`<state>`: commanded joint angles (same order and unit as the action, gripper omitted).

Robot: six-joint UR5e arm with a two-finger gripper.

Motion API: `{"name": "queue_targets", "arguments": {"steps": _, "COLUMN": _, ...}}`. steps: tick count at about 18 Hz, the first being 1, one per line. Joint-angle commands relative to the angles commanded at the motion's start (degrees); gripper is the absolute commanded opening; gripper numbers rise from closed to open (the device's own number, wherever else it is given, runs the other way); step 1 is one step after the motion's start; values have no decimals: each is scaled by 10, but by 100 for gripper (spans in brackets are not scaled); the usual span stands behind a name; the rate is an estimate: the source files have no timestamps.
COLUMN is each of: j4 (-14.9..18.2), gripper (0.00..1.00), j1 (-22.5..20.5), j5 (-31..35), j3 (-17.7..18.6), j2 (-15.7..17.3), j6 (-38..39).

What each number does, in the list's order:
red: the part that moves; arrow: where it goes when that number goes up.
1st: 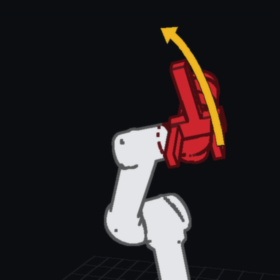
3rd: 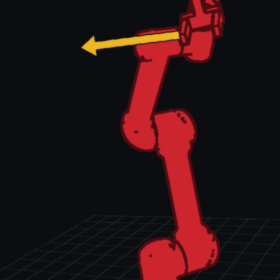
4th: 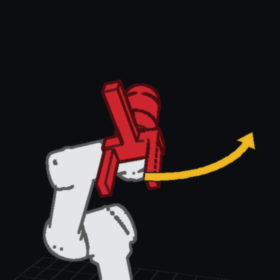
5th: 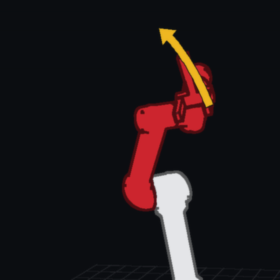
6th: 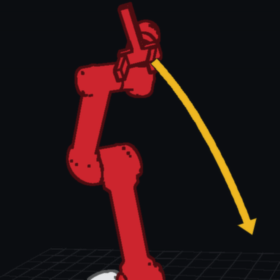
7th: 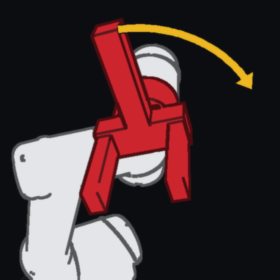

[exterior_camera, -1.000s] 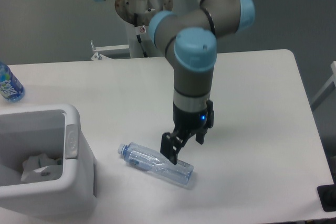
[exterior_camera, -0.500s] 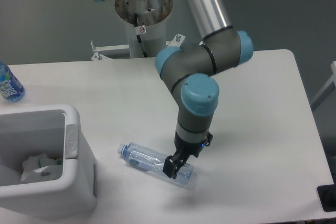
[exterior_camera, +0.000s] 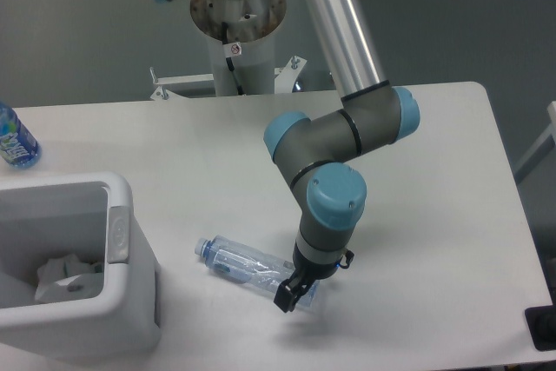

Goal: Place the trash in the trash can
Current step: 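Close the gripper around the bottle's middle and lift it, then carry the bottle over the white bin and drop it inside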

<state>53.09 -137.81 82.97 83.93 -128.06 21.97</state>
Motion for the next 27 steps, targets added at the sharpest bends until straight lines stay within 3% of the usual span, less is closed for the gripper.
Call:
{"name": "queue_targets", "arguments": {"steps": 5, "j4": 0, "gripper": 100, "j1": 4, "j5": 2, "j3": 6, "j2": -3, "j6": 0}}
{"name": "queue_targets", "arguments": {"steps": 9, "j4": 0, "gripper": 73, "j1": 14, "j5": 1, "j3": 11, "j2": 0, "j6": 1}}
{"name": "queue_targets", "arguments": {"steps": 15, "j4": -1, "gripper": 54, "j1": 18, "j5": 1, "j3": 15, "j2": 4, "j6": 1}}
{"name": "queue_targets", "arguments": {"steps": 20, "j4": -1, "gripper": 53, "j1": 17, "j5": 2, "j3": 15, "j2": 17, "j6": -2}}
{"name": "queue_targets", "arguments": {"steps": 23, "j4": -2, "gripper": 53, "j1": 15, "j5": 1, "j3": 10, "j2": 52, "j6": -9}}
{"name": "queue_targets", "arguments": {"steps": 27, "j4": -3, "gripper": 53, "j1": -8, "j5": -4, "j3": -47, "j2": 97, "j6": -7}}
